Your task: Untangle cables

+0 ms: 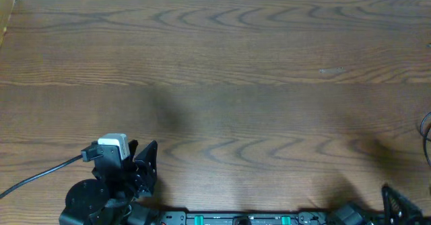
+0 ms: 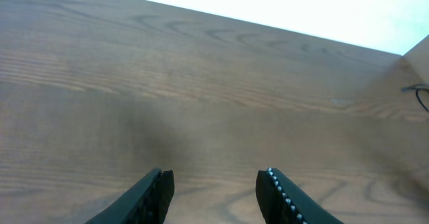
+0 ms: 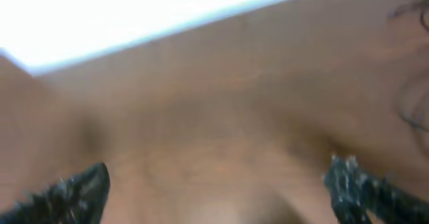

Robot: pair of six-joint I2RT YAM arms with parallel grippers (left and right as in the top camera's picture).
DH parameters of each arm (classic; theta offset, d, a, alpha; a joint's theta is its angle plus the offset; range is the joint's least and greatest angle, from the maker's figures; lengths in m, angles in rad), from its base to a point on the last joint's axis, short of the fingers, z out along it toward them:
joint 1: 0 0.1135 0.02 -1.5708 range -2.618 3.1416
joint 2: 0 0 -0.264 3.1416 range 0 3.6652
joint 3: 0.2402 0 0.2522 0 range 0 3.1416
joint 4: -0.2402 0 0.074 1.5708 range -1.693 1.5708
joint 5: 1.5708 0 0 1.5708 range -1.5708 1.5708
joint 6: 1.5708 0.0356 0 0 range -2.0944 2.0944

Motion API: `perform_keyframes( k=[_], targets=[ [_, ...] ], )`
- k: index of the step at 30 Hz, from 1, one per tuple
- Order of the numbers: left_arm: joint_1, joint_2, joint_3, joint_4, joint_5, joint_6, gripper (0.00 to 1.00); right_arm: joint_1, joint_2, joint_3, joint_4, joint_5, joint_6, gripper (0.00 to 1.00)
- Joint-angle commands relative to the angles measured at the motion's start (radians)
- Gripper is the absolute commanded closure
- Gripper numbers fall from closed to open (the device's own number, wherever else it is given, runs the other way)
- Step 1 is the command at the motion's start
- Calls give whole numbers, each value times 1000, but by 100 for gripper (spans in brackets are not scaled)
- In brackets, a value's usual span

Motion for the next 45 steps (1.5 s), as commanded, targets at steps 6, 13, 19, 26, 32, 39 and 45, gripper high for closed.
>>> perform_keyframes(
  k=[6,13,19,26,32,39,45],
  targets=[
    [3,-5,14,-6,-5,14,52,-45,-22,-513,426,-18,-146,1],
    [3,-5,14,-13,-5,14,52,-45,10,-804,869,-235,-349,1],
    [3,-5,14,-13,-5,13,51,-43,9,-1027,1368,-189,-438,1],
    [3,-5,14,-20,-5,14,52,-44,10,-1199,1555,-214,-436,1],
    [3,-5,14,-39,-5,21,52,-44,10,-1279,1553,-214,-435,1],
    [3,-5,14,-46,-5,24,51,-44,10,-1366,1556,-232,-436,1],
    [3,-5,14,-52,-5,29,51,-44,10,-1394,1490,-311,-435,1]
  ],
)
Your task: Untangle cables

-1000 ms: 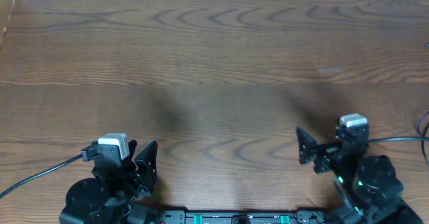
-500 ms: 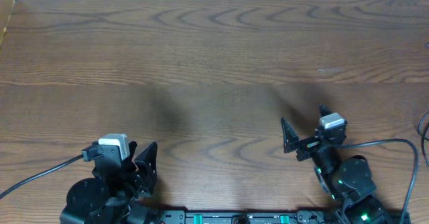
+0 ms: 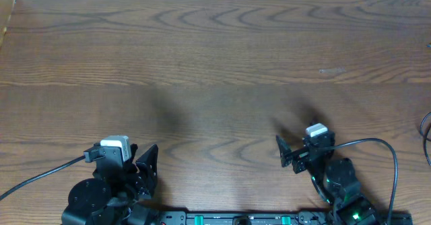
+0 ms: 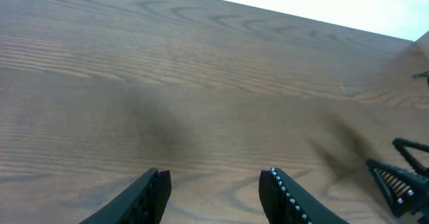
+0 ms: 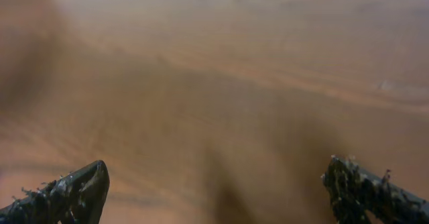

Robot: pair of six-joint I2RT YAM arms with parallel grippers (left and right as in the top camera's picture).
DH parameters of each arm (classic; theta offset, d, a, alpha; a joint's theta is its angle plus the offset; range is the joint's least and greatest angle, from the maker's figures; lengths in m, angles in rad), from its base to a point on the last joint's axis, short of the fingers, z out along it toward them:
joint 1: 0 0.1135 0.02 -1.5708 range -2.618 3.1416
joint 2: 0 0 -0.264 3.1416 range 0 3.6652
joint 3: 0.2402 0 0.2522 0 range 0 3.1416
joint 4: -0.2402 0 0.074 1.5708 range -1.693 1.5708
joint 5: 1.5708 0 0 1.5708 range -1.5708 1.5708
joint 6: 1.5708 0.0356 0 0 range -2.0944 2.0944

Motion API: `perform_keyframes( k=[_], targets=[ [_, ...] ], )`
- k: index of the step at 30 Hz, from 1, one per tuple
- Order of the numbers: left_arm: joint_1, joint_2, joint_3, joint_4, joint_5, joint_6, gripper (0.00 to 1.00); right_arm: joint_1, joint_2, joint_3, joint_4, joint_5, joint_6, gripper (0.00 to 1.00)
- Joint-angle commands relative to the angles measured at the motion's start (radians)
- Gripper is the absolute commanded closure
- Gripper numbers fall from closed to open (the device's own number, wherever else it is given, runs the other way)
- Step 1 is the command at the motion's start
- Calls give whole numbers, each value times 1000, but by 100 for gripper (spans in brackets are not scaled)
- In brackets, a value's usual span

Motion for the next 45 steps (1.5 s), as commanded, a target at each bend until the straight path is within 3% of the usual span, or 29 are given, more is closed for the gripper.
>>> perform_keyframes(
  k=[1,23,28,37,45],
  targets=[
    [3,-5,14,-2,-6,20,51,-2,-4,-8,-40,-48,-10,1],
    [3,-5,14,-6,-6,39,51,-21,8,-8,-73,-52,-14,1],
    [3,-5,14,-7,-5,39,52,-143,-43,-8,-73,-51,-14,1],
    [3,-5,14,-3,-6,39,52,-425,-325,-8,-72,-52,-14,1],
    [3,-5,14,16,-6,39,52,-558,-359,-8,-72,-51,-14,1]
  ],
)
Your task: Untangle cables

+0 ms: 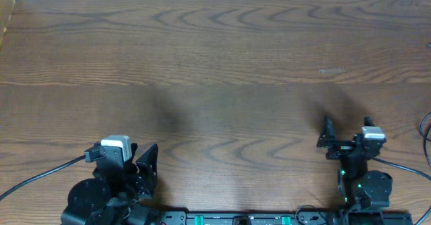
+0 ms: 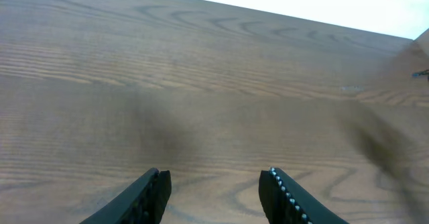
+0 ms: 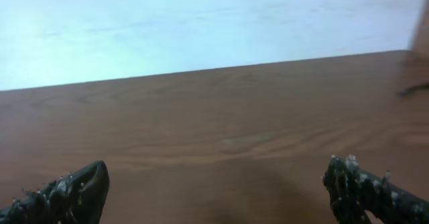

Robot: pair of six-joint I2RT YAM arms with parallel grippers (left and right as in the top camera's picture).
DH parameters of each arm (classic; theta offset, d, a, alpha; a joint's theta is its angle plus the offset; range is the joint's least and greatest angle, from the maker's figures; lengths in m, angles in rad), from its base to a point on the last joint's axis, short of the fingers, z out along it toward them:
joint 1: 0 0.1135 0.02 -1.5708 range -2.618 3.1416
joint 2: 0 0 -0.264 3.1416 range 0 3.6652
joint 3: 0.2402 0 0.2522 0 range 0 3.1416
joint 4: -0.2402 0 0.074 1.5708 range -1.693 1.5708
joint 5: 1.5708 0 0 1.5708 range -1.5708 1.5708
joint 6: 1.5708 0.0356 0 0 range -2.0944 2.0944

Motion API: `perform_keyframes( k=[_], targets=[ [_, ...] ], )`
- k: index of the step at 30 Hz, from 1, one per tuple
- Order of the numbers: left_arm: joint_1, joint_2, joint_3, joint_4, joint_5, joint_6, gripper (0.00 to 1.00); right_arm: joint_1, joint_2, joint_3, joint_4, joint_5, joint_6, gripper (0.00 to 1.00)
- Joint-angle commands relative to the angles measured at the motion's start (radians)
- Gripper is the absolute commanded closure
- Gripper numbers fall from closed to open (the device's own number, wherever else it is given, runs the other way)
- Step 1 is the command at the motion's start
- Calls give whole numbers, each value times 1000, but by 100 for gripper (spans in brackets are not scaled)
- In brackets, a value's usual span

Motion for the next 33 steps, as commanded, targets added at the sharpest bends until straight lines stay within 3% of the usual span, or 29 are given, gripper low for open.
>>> perform_keyframes(
  k=[1,12,18,24,28,33],
  targets=[
    [3,-5,14,5,-6,18,52,-55,-9,-3,-1,-2,-10,1],
    [3,-6,-8,5,-11,62,52,-93,-9,-3,-1,-2,-10,1],
    [3,-6,-79,114,15,62,51,-93,-9,-3,-1,-2,-10,1],
    [3,-10,-254,249,77,55,36,-93,-9,-3,-1,-2,-10,1],
    [3,-12,-407,450,108,-62,30,-93,-9,-3,-2,-2,-10,1],
    [3,-11,-523,603,59,-99,9,-93,-9,-3,-2,-2,-10,1]
  ],
)
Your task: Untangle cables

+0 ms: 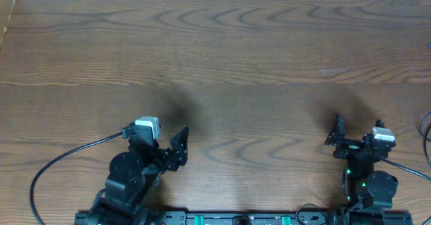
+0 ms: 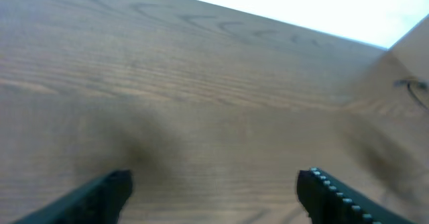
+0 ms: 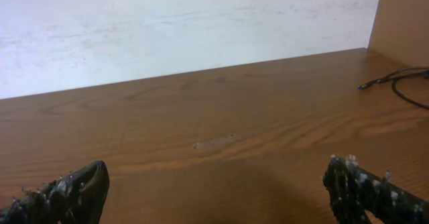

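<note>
The only task cable in sight is a thin black cable [image 1: 425,132] at the table's far right edge. It also shows as a black cable [image 3: 401,80] in the right wrist view and a faint cable [image 2: 412,86] in the left wrist view. My left gripper [image 1: 176,149] hangs low over the near left-centre of the table. Its jaws stand wide apart and hold nothing [image 2: 214,187]. My right gripper [image 1: 335,135] is near the front right, left of the cable and apart from it, open and empty [image 3: 214,184].
The brown wooden table [image 1: 215,50] fills the views, with a pale scuff [image 1: 331,71] at the right. A white wall runs along the back. A wooden side panel [image 3: 405,16] rises at the right. My left wrist camera's own lead [image 1: 67,159] trails to the near left.
My left arm has moved to the right along the front edge, and its jaws stand wider apart. My right arm has shifted slightly right, and the cable now shows in its wrist view.
At first my right arm sat in the near right corner, mostly out of the overhead view. Then it stood right of centre, then further right, and now close to the right edge. My left arm stayed at the near left until its latest shift right. Both grippers stayed open and empty.
</note>
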Robot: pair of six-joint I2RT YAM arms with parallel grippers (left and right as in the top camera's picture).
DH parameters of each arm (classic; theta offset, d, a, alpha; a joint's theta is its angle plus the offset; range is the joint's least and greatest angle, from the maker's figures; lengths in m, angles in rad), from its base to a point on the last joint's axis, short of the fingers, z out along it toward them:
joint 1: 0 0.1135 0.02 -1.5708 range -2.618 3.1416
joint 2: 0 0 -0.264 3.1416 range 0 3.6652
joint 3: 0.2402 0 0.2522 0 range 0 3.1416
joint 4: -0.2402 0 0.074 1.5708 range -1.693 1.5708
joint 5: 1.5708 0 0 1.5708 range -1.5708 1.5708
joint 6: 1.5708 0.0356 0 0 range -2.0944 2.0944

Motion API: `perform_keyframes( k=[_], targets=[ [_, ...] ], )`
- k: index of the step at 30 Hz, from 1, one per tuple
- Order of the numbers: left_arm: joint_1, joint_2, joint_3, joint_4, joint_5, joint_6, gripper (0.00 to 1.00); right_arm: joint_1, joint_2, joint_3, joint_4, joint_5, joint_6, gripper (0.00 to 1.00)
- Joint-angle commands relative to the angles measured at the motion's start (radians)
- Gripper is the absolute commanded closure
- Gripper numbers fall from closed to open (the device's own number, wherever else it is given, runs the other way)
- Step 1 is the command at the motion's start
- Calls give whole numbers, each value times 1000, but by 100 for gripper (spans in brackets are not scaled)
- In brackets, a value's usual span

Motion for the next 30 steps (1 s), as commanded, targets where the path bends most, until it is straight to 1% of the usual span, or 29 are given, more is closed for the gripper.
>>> perform_keyframes(
  k=[1,3,5,8,10,12,14,16,20,22,25,30],
  targets=[
    [3,-9,-66,50,-57,-42,2,-7,-6,-3,-1,-2,-10,1],
    [3,-9,-95,51,-89,-51,2,-7,-6,-3,-1,-2,-10,1],
    [3,-8,-109,51,-71,-121,2,-7,-6,-3,-2,-2,-10,1],
    [3,-7,-121,64,-117,-105,2,-7,-6,-3,-1,-2,-10,1],
    [3,-4,-137,106,-148,-98,2,-7,-6,-3,-2,-2,-10,1],
    [3,6,-173,200,-153,-39,2,-7,-6,-3,-1,-2,-11,1],
    [3,18,-213,304,-154,-14,2,-7,-6,-3,-1,-2,-10,1],
    [3,31,-262,443,-153,10,2,-7,-6,-3,-2,-2,-10,1],
    [3,63,-355,678,-153,23,2,-7,-6,-3,-1,-2,-10,1],
    [3,79,-383,747,-153,23,2,-7,-6,-3,-1,-2,-10,1],
    [3,87,-397,764,-153,34,2,-7,-6,-3,-1,-2,-10,1],
    [3,84,-399,728,-154,130,2,-7,-6,-3,-2,-2,-10,1]
  ],
)
